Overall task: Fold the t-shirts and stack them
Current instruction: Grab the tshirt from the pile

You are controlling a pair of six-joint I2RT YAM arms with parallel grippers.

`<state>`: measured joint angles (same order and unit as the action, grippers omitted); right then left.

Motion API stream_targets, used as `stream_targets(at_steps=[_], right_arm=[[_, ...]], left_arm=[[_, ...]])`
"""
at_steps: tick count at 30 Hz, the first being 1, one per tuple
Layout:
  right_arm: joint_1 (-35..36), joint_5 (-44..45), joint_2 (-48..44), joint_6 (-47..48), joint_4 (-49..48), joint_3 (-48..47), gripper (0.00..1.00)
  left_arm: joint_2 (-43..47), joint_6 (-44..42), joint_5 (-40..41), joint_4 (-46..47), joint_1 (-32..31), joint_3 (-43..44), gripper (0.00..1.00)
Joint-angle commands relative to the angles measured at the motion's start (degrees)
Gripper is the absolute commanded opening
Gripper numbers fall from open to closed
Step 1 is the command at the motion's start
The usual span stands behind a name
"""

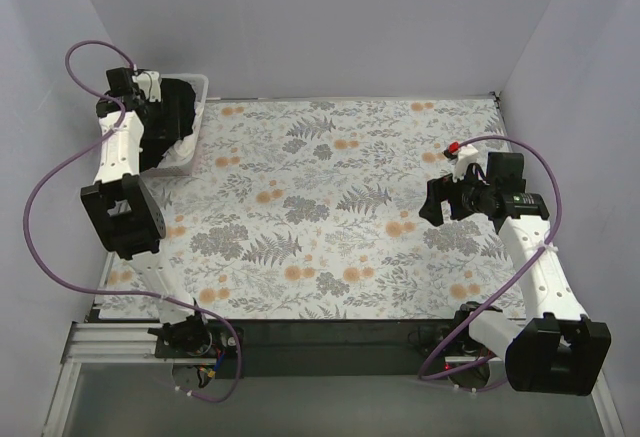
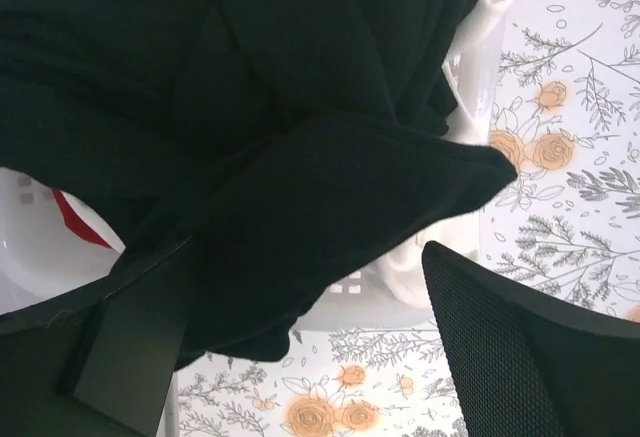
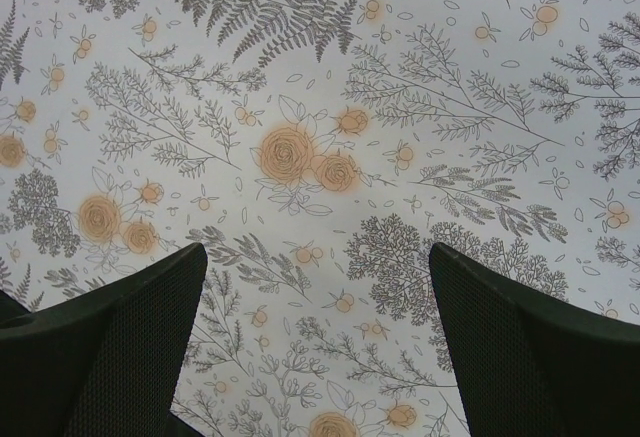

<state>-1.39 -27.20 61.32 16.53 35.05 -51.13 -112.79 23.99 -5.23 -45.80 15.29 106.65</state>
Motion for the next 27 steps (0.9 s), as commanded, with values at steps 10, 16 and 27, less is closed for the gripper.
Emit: stream_targets(at_steps=[10,16,27], right_arm=[[-0.1,-1.1,-0.9,0.6,0.0,0.5,0.99],[-0.1,-0.9,-1.2,0.5,-0.1,0.5,0.98],[-0.1,-0.3,-1.7,0.1,-0.5,0.4,0.99]], left_arm=[[-6.6,-0.1,0.8,-1.0,0.0,12.7,0.35],[-9.9,0.5,-1.1,-6.8,0.4,22.5,0.0],[4.8,9.1,-2.7,14.2,1.4,28.4,0.0]])
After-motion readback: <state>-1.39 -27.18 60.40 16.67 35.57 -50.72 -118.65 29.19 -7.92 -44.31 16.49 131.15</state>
